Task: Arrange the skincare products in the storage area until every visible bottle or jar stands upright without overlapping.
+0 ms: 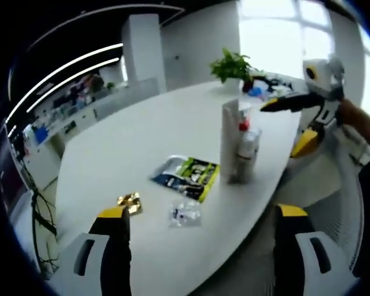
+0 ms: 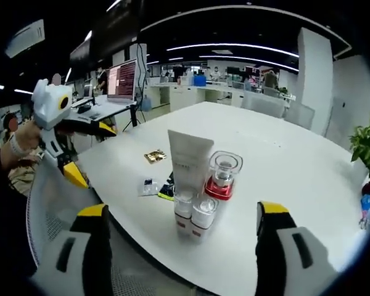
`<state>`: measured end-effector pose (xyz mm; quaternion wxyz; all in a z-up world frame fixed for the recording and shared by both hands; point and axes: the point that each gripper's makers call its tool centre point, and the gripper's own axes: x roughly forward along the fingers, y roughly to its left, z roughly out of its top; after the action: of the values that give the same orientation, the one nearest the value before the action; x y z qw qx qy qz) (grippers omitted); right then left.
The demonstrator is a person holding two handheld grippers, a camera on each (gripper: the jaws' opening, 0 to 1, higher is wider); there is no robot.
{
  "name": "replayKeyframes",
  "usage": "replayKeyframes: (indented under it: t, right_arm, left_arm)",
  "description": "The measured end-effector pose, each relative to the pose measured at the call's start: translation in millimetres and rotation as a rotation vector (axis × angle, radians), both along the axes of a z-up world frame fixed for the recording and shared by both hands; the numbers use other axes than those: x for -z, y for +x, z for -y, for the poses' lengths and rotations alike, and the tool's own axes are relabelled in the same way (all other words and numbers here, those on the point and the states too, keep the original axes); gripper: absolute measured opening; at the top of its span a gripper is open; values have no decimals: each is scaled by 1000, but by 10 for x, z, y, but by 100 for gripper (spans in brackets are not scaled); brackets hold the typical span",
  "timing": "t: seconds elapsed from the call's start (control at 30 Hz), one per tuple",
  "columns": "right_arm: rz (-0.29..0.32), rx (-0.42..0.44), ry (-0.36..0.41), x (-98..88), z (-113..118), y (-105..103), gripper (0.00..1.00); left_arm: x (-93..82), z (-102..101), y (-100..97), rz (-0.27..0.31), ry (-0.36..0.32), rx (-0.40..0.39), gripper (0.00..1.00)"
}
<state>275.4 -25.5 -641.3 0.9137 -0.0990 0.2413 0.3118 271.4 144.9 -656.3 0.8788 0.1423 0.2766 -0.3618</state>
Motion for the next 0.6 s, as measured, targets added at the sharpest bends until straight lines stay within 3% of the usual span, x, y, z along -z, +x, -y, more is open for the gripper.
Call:
replayKeyframes:
  t: [0.17, 0.6]
  right_arm:
    - [2, -6, 1, -11, -5, -20, 99]
    - [-13, 19, -5, -38, -86, -4, 99]
  left_arm:
    - [-34, 5, -24, 26, 9, 18, 97]
    - [-40, 40, 29, 15, -24, 60, 97]
